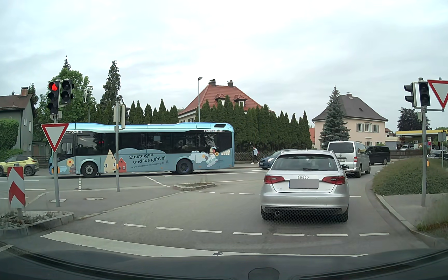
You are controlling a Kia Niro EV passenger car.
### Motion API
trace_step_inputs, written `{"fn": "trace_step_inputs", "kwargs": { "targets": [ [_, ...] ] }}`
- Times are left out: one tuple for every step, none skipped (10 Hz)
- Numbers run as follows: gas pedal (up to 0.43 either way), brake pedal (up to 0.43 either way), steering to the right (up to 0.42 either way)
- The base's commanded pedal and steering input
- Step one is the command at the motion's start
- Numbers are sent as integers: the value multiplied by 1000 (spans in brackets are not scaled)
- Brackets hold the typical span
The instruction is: Follow the waypoints while adhering to traffic rules and regulations
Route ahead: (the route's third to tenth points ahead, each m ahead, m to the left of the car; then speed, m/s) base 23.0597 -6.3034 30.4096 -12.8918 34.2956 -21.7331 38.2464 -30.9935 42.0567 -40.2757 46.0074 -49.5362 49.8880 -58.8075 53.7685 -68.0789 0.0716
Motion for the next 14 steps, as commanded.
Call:
{"fn": "trace_step_inputs", "kwargs": {
  "targets": [
    [0, 134, 62],
    [0, 134, 61],
    [0, 134, 61],
    [0, 134, 61],
    [0, 134, 62],
    [0, 134, 62],
    [0, 134, 61],
    [0, 134, 61],
    [0, 134, 61],
    [0, 134, 61],
    [0, 134, 61],
    [0, 134, 61],
    [0, 134, 61],
    [0, 134, 61]
  ]
}}
